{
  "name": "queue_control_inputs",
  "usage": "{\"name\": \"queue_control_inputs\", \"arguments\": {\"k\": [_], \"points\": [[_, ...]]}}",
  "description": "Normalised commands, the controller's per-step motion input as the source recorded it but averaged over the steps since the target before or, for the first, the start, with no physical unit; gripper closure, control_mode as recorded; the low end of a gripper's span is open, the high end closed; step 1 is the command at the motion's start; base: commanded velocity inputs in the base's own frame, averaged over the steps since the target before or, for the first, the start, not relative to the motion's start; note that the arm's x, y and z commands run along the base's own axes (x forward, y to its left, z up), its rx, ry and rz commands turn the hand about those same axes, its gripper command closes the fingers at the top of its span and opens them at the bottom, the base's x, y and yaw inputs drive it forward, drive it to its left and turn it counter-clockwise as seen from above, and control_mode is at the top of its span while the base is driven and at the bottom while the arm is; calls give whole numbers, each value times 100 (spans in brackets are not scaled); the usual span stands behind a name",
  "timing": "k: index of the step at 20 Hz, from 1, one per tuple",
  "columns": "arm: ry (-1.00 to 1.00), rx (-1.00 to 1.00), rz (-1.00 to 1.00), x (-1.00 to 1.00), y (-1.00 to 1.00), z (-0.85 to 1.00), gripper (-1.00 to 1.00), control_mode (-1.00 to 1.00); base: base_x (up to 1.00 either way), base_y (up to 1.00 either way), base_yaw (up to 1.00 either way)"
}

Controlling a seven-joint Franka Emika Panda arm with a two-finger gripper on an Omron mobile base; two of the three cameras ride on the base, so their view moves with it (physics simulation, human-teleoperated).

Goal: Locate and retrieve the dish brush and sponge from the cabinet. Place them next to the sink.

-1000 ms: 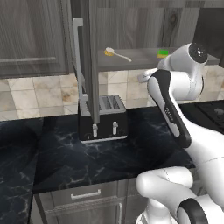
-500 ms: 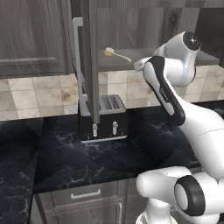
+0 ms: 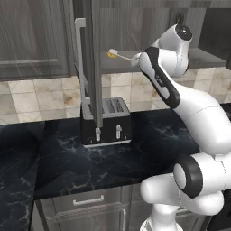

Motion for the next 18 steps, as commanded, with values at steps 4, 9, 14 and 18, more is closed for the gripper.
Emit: {"name": "queue_control_inputs", "arguments": {"k": [4, 9, 14, 18], "points": [[-2, 2, 1, 62, 4, 0, -100, -100, 0, 0, 0], [-10, 6, 5, 49, 1, -17, -100, -100, 0, 0, 0], [3, 1, 5, 52, 0, -3, -100, -100, 0, 0, 0], [9, 0, 4, 49, 0, 0, -100, -100, 0, 0, 0]]}}
